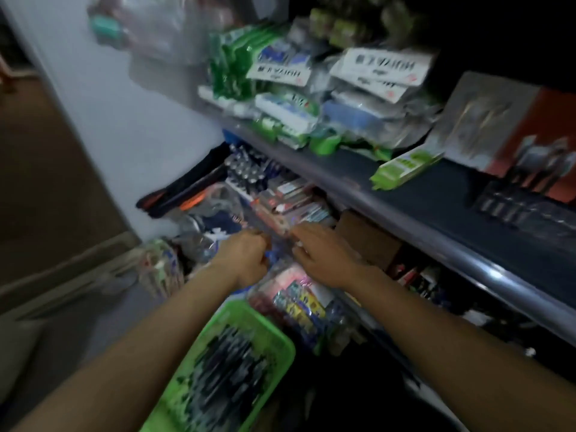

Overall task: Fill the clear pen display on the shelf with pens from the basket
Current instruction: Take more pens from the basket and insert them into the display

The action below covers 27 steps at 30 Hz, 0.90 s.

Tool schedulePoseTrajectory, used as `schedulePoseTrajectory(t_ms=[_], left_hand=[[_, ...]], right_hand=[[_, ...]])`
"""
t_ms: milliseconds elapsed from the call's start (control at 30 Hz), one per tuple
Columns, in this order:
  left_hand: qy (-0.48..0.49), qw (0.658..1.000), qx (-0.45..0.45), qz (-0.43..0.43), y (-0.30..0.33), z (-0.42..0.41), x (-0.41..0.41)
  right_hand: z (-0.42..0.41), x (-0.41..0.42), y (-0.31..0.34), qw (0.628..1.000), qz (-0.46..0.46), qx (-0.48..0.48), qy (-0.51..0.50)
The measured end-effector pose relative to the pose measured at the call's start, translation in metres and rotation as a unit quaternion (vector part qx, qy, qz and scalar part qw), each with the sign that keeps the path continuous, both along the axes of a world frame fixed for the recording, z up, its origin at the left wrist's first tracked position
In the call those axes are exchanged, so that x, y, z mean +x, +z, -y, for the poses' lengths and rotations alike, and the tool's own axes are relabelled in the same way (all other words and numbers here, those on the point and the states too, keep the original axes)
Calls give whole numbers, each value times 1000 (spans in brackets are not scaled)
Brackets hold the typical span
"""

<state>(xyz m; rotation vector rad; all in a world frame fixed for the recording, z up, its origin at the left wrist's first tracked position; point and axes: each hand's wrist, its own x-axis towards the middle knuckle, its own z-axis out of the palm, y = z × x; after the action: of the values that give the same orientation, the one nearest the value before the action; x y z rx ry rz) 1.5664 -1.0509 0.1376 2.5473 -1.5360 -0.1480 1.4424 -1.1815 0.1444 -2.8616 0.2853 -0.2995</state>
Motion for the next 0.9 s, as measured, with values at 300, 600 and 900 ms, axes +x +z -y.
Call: schedulePoseTrajectory(t_ms=[300, 600, 900], left_hand=[[101, 979, 101, -144, -139, -73, 9], [205, 941, 149, -222, -217, -103, -5], [217, 949, 151, -175, -229, -96, -18]], right_hand=[[-42, 21, -102, 990, -134, 38, 25], [-59, 23, -142, 977, -197, 64, 53], [-62, 29, -152, 974, -198, 87, 64]])
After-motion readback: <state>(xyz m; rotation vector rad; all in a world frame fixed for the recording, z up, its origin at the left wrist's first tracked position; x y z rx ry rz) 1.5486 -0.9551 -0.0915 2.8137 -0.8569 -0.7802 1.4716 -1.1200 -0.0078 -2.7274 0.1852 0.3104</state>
